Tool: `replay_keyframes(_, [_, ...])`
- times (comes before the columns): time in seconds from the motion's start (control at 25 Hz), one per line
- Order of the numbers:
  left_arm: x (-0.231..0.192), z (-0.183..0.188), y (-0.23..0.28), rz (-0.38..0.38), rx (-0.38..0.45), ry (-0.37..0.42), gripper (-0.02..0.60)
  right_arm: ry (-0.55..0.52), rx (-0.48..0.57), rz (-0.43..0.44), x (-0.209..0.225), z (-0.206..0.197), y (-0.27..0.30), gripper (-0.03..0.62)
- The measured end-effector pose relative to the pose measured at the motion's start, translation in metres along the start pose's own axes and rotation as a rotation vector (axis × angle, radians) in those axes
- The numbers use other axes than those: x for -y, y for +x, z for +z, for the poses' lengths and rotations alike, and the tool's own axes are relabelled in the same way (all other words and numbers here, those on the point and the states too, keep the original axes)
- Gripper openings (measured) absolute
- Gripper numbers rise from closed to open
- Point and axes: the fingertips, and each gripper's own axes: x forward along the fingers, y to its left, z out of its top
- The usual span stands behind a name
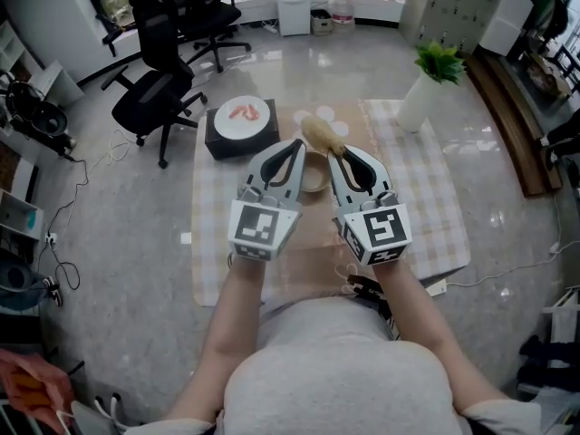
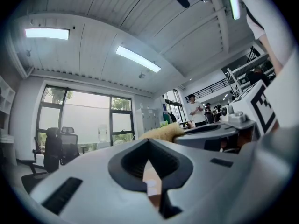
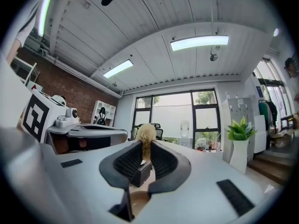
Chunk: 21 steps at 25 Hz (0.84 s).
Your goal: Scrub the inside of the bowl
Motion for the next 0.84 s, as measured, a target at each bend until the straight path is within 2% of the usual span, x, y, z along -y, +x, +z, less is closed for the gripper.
replay_keyframes(0.44, [-0.003, 0.012, -0.003, 0.039, 0.048, -0.016, 0.011, 0.003, 0.037, -0.025, 0.000, 0.009, -0.005, 0.054])
replay_keyframes(0.84, [0.005, 0.018, -0.006, 0.037, 0.082, 0.010, 0.011, 0.002, 0.066, -0.030, -0.004, 0.016, -0.013, 0.053])
